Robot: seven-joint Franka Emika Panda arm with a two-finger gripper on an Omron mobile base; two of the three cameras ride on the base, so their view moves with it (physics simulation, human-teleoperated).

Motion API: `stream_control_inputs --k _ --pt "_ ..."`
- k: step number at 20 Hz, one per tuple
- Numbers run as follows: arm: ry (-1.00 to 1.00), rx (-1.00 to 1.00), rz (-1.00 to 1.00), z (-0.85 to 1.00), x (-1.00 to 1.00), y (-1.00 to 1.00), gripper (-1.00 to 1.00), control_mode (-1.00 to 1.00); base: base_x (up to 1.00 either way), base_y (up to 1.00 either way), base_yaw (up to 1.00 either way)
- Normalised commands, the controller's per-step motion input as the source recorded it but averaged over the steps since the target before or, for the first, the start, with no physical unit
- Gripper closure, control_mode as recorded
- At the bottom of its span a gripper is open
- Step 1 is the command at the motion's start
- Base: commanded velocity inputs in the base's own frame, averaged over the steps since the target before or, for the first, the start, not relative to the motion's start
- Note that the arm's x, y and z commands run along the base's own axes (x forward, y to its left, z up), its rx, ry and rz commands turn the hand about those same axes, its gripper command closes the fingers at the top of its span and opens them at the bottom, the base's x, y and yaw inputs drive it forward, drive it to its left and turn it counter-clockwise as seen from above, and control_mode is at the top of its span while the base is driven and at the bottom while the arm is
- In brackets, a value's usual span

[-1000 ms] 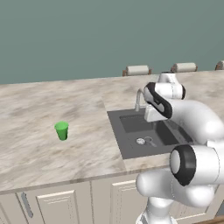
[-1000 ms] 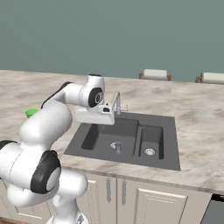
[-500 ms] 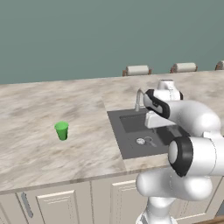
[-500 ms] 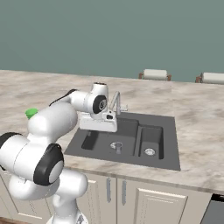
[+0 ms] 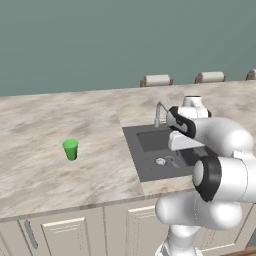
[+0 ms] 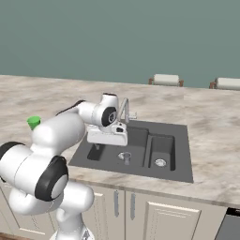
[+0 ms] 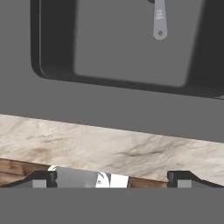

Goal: Move any existing items from the left basin to the right basin for drying. Then move the cup from the counter to the left basin of the sink for washing.

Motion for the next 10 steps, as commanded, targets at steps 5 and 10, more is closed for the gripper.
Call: stream_control_inputs --k 5,10 --pt "0.0 0.0 0.0 -0.2 0.0 0.0 -1.0 -1.0 0.0 0.0 0.0" --pt "0.0 0.0 0.0 -0.2 0.02 -0.02 -1.0 -1.0 0.0 0.0 0.0"
